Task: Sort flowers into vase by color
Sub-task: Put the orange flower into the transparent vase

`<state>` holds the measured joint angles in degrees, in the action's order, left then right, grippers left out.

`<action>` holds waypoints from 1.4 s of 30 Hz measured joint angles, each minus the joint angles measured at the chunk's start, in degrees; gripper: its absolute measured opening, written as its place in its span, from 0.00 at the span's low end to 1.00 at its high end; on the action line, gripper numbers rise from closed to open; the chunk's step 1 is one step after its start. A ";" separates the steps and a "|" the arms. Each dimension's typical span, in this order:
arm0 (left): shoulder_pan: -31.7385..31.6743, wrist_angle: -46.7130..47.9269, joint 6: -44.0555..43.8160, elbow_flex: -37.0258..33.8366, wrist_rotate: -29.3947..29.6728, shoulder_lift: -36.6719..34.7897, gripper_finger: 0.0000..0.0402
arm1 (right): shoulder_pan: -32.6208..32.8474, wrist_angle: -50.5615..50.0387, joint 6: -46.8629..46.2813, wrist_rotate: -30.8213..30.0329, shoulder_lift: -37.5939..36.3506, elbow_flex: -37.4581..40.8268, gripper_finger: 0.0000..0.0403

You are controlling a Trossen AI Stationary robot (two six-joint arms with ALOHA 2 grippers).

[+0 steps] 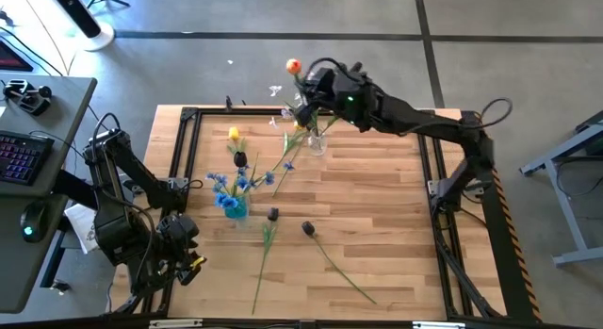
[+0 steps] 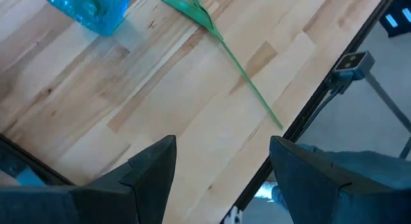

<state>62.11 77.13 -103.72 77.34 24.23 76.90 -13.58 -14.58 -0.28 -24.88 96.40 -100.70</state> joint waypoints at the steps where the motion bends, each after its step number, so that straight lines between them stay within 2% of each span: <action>1: 0.00 0.01 -0.82 0.00 0.00 0.00 0.59 | -0.38 2.21 -0.87 0.02 -1.56 3.08 0.00; 9: 0.00 -0.34 0.06 0.00 -0.23 0.00 0.59 | -1.49 21.24 -5.17 1.62 -10.27 24.87 0.00; 15: 0.00 -0.30 4.19 0.00 -1.53 0.00 0.59 | -1.52 29.39 -5.83 1.77 -11.39 33.33 0.00; 19: 0.00 -0.31 7.38 0.00 -1.81 0.00 0.59 | -1.51 30.47 -5.72 1.60 -11.34 34.92 0.00; 25: 0.00 -0.45 6.29 0.00 -5.47 0.00 0.59 | -1.51 30.70 -3.78 5.02 -13.96 32.12 0.00; 30: 0.00 -0.66 6.29 0.00 -6.27 0.00 0.59 | -2.47 27.22 0.16 4.07 -16.05 31.32 0.00; 42: 0.00 -0.80 6.27 0.00 -6.27 0.00 0.59 | -3.50 26.15 -0.70 5.99 -9.98 33.24 0.01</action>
<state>62.11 76.33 -97.45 77.34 17.96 76.90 -17.08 11.57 -0.98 -18.90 86.42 -67.46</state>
